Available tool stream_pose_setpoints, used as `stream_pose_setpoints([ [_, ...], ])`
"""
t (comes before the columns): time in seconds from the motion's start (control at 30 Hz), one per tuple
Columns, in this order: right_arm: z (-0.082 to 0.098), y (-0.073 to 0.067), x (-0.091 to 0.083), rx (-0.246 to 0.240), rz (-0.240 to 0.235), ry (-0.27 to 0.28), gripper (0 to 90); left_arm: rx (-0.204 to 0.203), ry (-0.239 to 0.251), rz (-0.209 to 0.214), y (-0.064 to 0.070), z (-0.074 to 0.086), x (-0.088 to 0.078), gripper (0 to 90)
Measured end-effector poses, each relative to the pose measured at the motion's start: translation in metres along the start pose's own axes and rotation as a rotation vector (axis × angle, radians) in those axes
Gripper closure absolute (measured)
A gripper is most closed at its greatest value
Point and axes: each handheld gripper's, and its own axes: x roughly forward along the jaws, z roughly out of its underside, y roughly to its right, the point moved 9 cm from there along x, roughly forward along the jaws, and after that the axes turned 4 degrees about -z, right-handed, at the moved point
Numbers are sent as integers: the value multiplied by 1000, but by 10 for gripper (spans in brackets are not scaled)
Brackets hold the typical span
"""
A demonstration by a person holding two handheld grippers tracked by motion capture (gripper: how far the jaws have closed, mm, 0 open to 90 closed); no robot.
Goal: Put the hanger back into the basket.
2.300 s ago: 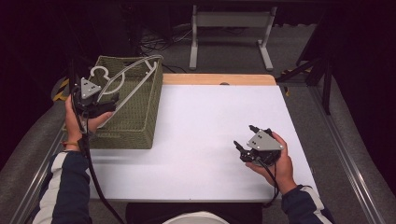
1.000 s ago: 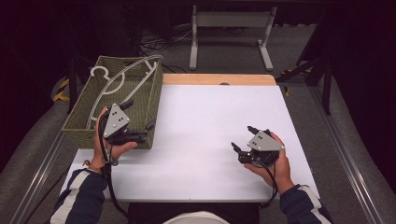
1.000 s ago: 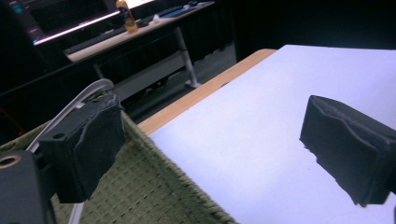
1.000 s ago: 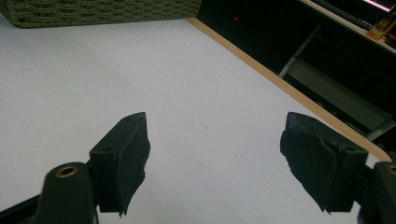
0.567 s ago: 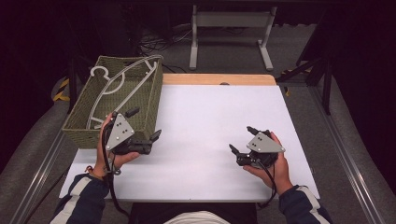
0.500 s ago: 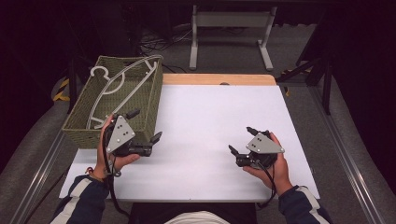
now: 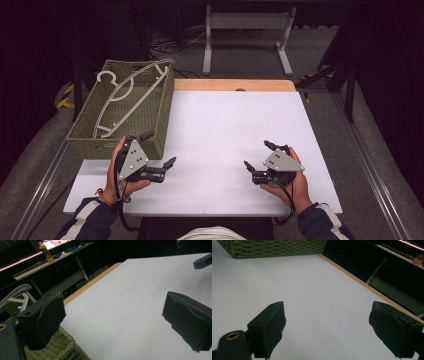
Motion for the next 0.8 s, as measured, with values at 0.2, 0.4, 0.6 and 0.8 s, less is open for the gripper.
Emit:
stream_pose_setpoints([
  [0.2,6,1,-3,4,5,-2,134,6,-54,-29,2,26,-3,76],
  [0.4,9,-2,-4,-2,2,6,134,5,-94,-32,1,49,-10,70],
  [0.6,13,-4,-2,-13,-4,2,134,-80,-126,-51,-11,75,-17,82],
  [0.8,15,-5,-2,-14,-3,6,134,-114,-107,-52,-14,73,-19,78],
])
